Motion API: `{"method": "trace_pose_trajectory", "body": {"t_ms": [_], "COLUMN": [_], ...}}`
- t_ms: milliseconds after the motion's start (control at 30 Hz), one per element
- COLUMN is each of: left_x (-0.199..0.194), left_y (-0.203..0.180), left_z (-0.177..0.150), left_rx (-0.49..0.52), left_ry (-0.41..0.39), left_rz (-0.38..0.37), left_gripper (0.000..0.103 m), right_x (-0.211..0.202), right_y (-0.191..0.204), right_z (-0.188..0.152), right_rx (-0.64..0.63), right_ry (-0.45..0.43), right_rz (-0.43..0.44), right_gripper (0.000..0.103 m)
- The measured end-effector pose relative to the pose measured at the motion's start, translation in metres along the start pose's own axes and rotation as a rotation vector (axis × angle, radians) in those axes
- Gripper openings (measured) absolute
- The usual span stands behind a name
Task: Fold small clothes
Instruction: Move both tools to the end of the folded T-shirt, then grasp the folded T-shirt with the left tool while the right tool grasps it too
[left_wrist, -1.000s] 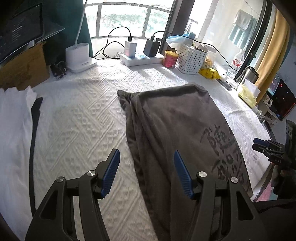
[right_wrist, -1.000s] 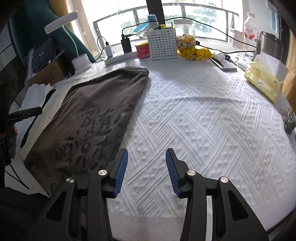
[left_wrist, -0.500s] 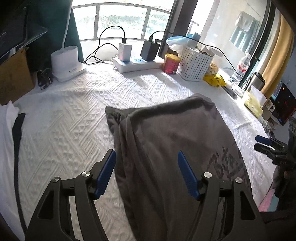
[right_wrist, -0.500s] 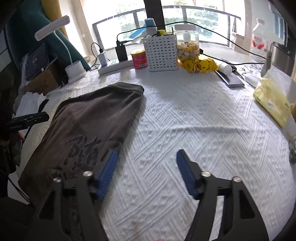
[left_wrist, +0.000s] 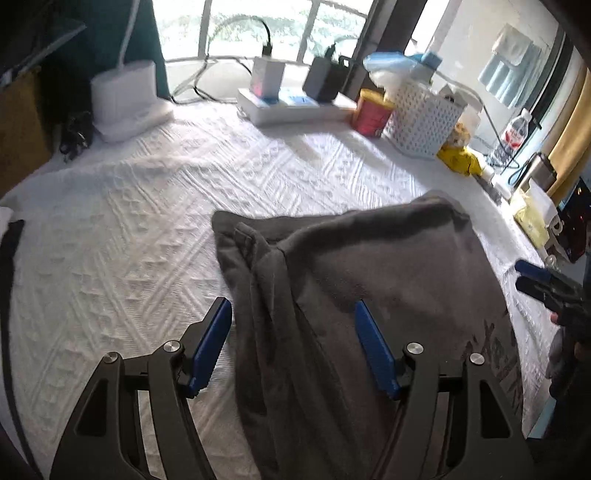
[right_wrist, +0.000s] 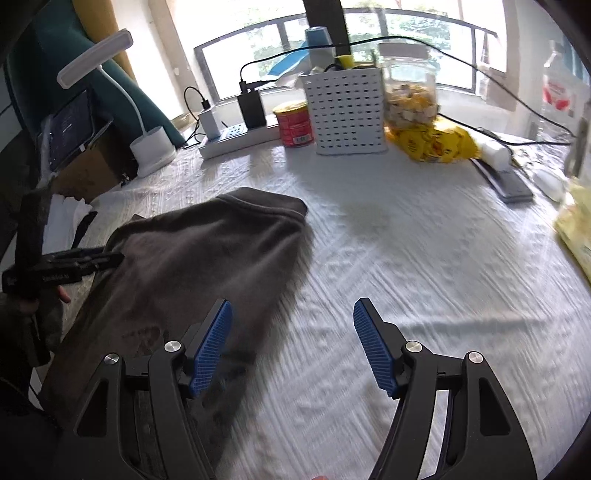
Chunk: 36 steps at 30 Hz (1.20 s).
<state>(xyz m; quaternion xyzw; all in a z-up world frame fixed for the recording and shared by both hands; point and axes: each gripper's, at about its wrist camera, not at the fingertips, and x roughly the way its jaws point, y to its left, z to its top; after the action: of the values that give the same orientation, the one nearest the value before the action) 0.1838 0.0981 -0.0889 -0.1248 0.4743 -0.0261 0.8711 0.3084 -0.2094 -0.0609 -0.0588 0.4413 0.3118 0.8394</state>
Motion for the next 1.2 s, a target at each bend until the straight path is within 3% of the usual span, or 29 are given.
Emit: {"method": "trace_pose_trajectory", "body": {"t_ms": [133,200,333,533,700,767,967,1067,1200], "left_x": [0.005,0.008,0.011,0.014,0.017,0.017,0.018,0.017,0.014], "left_y": [-0.011,-0.016,-0.027,-0.041,-0.05,-0.053,-0.054,-0.056,-0.061], "left_z": [0.001,0.003,0.003,0.002,0.0,0.0,-0.003,-0.005,-0.006], "left_rx": [0.045,0.061,0.069,0.124,0.177,0.19,0.181,0.178,0.194], "left_ry": [0.001,0.004,0.006,0.005,-0.002,-0.006,-0.025,-0.029,-0.033], "left_rz": [0.023,0.021,-0.062,-0.087,-0.096,-0.098,-0.122,-0.122,-0.11], "left_gripper": [0.08,0.08,0.08,0.079,0.063,0.051,0.037,0.03,0.026], "right_x": [0.02,0.027,0.044,0.052,0.058,0.06,0.061,0.059,0.056], "right_y": [0.006,0.008,0.015,0.034,0.056,0.064,0.072,0.074,0.077], "right_z": [0.009,0.012,0.016,0.018,0.018,0.016,0.014,0.011,0.011], "right_rx": [-0.014,-0.02,-0.026,-0.088,-0.149,-0.186,-0.224,-0.226,-0.214], "right_ry": [0.019,0.026,0.056,0.06,0.05,0.048,0.046,0.043,0.033], "right_rz": [0.025,0.041,0.071,0.091,0.084,0.072,0.077,0.085,0.09], "right_gripper": [0.072,0.072,0.072,0.072,0.071,0.07,0.037,0.026,0.023]}}
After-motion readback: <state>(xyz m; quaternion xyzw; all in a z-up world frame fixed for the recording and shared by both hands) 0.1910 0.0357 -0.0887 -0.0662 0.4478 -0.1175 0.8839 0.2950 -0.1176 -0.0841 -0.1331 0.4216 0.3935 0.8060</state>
